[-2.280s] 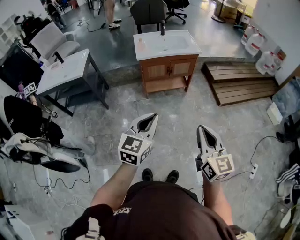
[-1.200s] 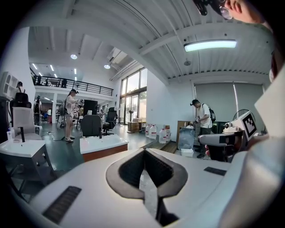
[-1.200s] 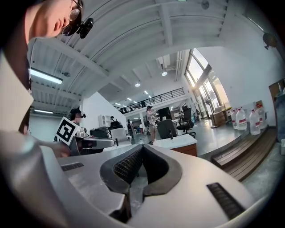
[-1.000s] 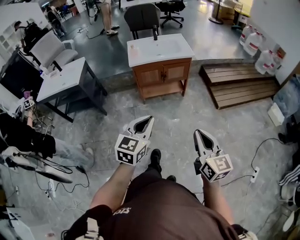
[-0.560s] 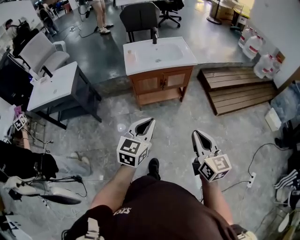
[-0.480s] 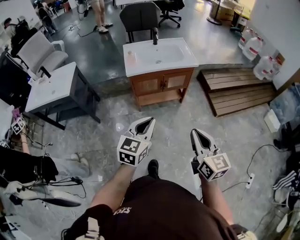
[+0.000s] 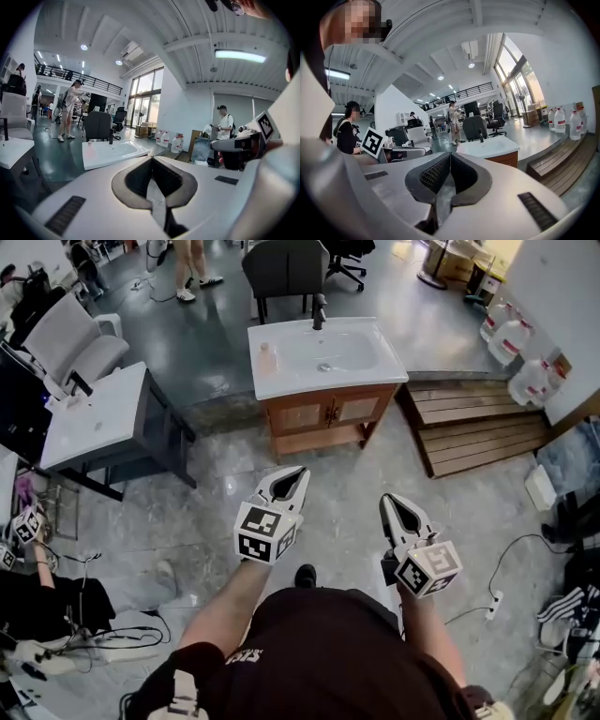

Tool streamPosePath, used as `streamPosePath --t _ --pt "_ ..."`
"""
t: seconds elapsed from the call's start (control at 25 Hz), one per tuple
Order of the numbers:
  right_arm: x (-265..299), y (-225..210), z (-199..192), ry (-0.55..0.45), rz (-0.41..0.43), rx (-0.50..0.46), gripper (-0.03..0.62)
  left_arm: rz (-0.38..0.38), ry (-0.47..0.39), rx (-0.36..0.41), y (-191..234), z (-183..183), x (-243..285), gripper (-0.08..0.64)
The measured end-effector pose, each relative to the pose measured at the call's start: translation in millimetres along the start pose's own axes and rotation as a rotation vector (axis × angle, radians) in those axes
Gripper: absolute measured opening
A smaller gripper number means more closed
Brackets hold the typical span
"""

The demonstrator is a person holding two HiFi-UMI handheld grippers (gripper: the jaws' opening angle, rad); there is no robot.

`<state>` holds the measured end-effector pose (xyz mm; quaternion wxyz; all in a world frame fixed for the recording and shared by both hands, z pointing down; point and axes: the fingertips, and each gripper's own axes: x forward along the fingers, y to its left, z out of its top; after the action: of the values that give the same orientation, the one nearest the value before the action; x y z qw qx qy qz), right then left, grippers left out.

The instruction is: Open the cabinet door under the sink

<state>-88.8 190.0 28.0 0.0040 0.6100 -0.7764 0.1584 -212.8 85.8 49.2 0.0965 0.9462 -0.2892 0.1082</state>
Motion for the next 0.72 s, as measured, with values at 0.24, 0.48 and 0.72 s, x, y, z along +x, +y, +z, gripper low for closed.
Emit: streamPosePath --t 0.24,0.48,0.72 --pt "10.9 -20.9 0.8 -0.003 -0.011 0.021 0.017 -0.028 0.008 0.019 -2.2 6.9 24.3 0.017" --pt "42.1 -59.0 11.6 -0.005 0.009 0.037 0.015 -0.005 0.021 0.031 12.3 14.5 62.9 0.017" --pt "100.2 -130.7 34.6 -0.006 0.081 0.041 0.015 0.075 0.050 0.019 33.2 16.8 134.4 0.017"
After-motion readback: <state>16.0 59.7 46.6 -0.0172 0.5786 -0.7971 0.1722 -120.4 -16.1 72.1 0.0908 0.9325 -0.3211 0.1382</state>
